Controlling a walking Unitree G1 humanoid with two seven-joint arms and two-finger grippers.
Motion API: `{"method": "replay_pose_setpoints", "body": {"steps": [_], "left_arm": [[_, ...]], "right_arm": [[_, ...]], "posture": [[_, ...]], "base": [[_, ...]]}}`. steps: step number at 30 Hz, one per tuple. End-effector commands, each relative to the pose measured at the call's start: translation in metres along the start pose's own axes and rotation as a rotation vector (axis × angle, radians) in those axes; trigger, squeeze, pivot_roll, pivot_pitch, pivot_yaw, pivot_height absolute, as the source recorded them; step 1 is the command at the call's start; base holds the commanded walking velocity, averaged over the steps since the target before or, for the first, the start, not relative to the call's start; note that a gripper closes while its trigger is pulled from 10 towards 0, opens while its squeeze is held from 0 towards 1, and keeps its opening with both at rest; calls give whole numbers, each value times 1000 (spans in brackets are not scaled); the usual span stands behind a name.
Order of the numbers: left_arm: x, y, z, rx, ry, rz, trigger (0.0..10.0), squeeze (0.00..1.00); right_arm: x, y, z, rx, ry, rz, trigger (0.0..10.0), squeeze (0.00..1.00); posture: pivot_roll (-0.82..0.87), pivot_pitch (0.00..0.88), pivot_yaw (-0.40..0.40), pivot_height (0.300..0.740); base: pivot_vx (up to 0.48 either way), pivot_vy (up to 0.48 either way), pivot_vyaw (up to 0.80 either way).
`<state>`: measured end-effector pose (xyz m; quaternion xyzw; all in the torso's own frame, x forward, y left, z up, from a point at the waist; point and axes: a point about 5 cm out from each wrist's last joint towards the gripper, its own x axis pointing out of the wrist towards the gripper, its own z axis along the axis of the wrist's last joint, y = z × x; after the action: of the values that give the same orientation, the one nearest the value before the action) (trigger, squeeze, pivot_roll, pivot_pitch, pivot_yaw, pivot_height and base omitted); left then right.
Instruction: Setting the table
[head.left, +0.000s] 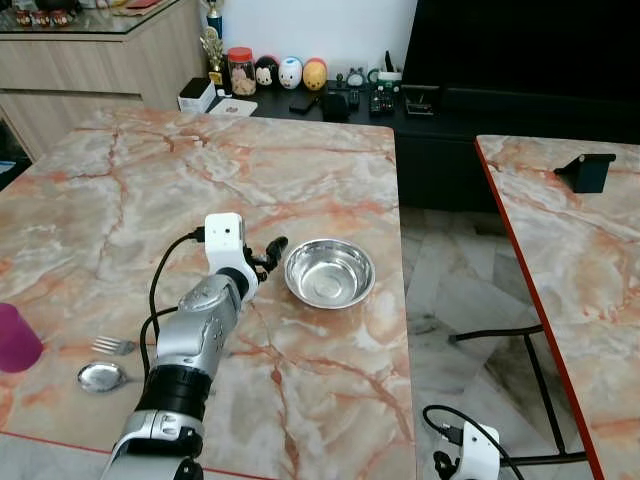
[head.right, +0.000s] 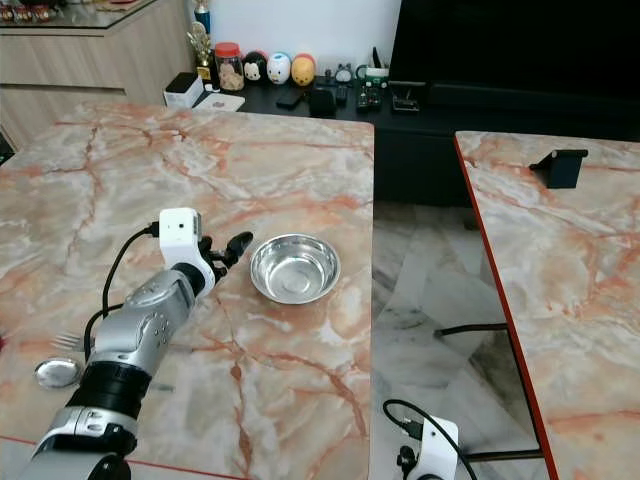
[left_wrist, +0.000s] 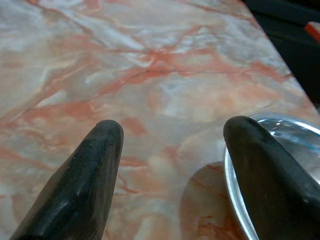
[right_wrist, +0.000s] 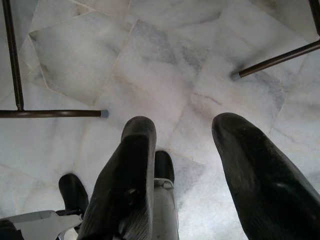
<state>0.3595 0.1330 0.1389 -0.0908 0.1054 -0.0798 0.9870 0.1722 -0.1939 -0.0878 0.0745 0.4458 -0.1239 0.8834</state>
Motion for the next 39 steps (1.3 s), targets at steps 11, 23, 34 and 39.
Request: {"method": "replay_pose_setpoints", "body": {"steps": [11,23,34,39], "left_arm": [[12,-14,0,-15,70,-34,10000,0],[13,-16,-6,17,97,-16,10000,0],[14,-36,-13,64,178,-113,10000,0],[13,-34,-15,72,192,-102,10000,0]], "right_arm": [[0,0,-2,2,11,1,10000,0],[0,1,-3,7,13,3,10000,0],[0,1,-3,14,16,9,10000,0],[0,2,-3,14,16,11,10000,0]], "posture": [[79,0,-20,740],[80,0,-15,740],[79,0,-15,740],[79,0,-15,740]], "base": [[0,0,0],[0,0,0],[0,0,0],[0,0,0]]}}
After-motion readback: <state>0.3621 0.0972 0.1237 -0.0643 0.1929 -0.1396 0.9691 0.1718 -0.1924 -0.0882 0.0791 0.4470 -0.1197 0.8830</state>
